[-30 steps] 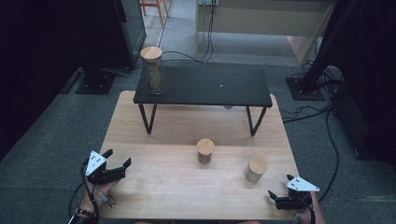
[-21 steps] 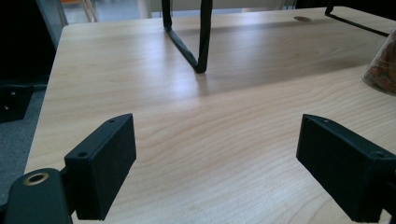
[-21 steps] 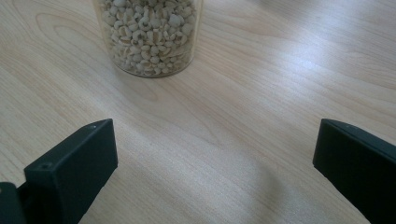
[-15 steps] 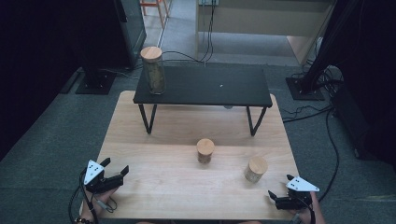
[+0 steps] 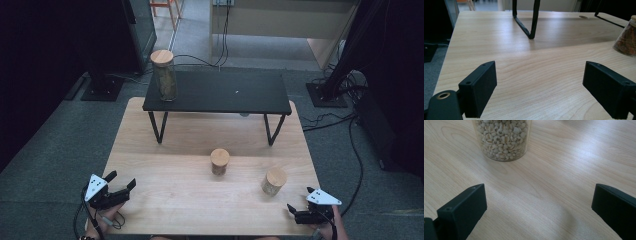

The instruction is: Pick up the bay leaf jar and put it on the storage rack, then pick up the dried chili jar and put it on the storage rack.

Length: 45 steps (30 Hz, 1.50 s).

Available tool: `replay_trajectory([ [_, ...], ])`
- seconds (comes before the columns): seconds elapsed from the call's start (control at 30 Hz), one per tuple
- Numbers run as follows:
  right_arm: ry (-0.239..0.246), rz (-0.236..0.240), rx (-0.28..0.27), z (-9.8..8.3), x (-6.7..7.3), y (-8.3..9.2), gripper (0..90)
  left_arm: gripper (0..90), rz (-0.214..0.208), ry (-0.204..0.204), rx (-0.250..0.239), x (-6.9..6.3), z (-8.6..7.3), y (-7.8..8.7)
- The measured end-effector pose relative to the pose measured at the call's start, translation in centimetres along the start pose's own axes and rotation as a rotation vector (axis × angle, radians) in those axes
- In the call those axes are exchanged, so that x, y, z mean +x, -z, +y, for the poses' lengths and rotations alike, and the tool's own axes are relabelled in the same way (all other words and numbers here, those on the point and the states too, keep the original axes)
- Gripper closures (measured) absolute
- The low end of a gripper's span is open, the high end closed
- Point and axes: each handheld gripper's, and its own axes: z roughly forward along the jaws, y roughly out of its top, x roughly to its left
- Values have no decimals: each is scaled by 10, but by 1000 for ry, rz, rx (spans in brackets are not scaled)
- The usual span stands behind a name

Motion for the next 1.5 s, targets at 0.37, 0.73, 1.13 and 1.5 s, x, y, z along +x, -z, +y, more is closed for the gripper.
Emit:
replay_trajectory([
  [0.37,-12,0,-5,-1,-1,1,0,121,-11,8,-7,2,-2,1],
  [0.73,-5,-18,-44,12,11,11,0,121,-25,33,-37,7,-6,3],
  [1.13,47,36,-108,71,41,11,0,121,-45,44,-40,12,-7,3],
  [1.5,68,86,-112,100,54,-11,1,121,-46,29,-38,11,-7,3],
])
